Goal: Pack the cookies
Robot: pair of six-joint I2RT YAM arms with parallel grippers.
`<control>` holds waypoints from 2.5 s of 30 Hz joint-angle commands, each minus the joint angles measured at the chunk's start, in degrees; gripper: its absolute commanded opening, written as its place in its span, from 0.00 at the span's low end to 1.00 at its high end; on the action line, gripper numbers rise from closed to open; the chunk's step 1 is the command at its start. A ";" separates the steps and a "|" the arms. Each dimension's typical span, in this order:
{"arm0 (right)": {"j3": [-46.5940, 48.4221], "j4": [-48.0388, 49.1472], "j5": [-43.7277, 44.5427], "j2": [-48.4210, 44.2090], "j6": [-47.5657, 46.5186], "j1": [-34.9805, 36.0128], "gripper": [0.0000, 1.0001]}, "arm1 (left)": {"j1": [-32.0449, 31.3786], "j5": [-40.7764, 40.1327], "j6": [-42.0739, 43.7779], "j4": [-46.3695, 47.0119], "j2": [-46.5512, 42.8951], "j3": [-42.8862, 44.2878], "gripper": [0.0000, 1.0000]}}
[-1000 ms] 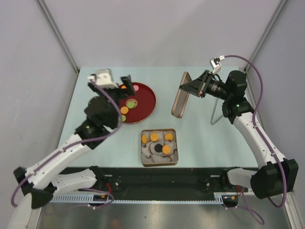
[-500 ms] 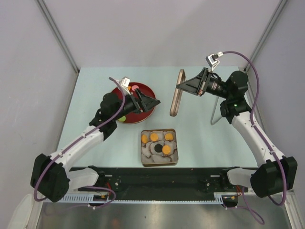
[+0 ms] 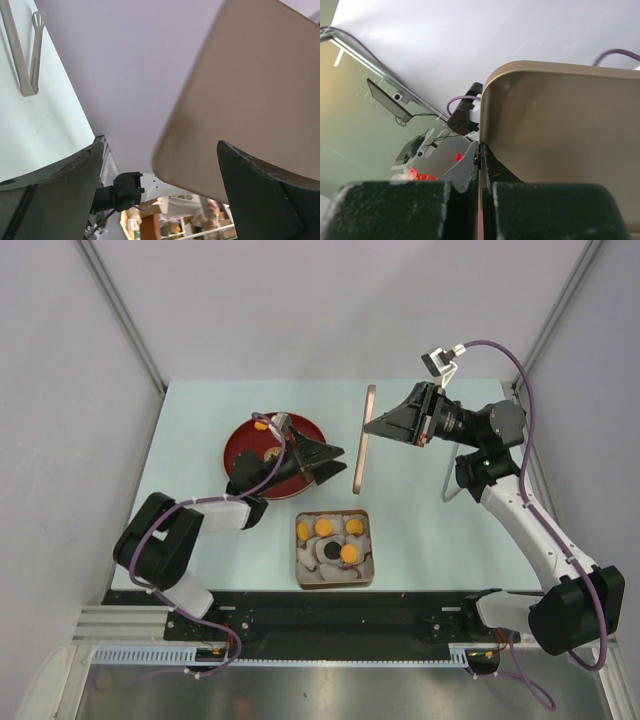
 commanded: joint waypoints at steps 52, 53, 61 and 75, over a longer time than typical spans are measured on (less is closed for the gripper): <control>-0.05 -28.96 1.19 -5.22 -22.63 -3.56 0.00 | -0.51 3.05 -9.13 31.37 -2.29 9.54 0.62; -0.05 -29.23 1.28 -4.87 -22.71 -3.65 0.00 | -0.51 3.05 -9.13 31.37 -2.38 9.36 0.62; -0.13 -32.04 2.24 -3.55 -23.77 -4.35 0.00 | -0.16 2.96 -8.95 31.29 -3.88 8.39 0.56; -0.13 -38.10 4.00 -1.17 -25.53 -6.11 0.00 | 0.90 3.05 -9.12 31.37 -9.85 7.16 0.53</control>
